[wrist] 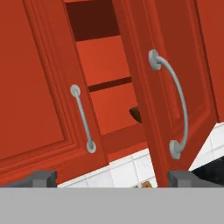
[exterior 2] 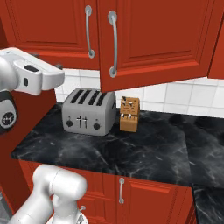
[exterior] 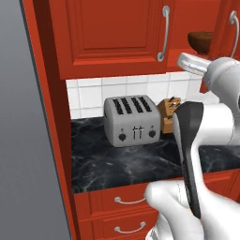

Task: Move the bowls from the cabinet to the plates on the dining table.

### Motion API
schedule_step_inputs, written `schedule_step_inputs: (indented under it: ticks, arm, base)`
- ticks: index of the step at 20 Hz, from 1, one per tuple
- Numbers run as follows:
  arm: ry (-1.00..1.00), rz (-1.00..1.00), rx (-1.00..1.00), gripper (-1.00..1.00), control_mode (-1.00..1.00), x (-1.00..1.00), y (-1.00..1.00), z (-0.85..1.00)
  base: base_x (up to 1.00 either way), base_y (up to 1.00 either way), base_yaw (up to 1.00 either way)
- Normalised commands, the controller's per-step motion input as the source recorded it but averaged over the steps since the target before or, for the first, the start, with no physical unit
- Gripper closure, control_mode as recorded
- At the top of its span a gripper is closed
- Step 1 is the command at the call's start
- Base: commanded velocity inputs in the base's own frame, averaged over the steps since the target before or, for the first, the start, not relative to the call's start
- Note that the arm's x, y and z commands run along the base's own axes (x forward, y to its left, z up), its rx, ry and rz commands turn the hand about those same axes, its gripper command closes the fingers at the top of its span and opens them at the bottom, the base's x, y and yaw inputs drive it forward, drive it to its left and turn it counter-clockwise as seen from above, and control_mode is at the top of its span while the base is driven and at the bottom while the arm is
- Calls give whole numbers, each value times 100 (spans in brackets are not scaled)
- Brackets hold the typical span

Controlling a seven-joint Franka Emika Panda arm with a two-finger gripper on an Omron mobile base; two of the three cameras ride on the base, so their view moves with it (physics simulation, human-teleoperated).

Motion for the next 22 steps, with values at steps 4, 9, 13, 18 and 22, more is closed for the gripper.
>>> schedule_step_inputs:
  ticks: [4,9,13,18,22]
  arm:
    - [31,0,14,-100,-100,0,47,-19]
    - [31,6,9,-100,-100,0,23,-16]
    - [10,11,-10,-100,-100,15,0,0]
    - [0,7,-23,-100,-100,17,0,0]
    - [0,3,-27,-100,-100,19,0,-11]
  base:
    - [0,0,0]
    - [0,0,0]
    - [0,0,0]
    - [0,0,0]
    - [0,0,0]
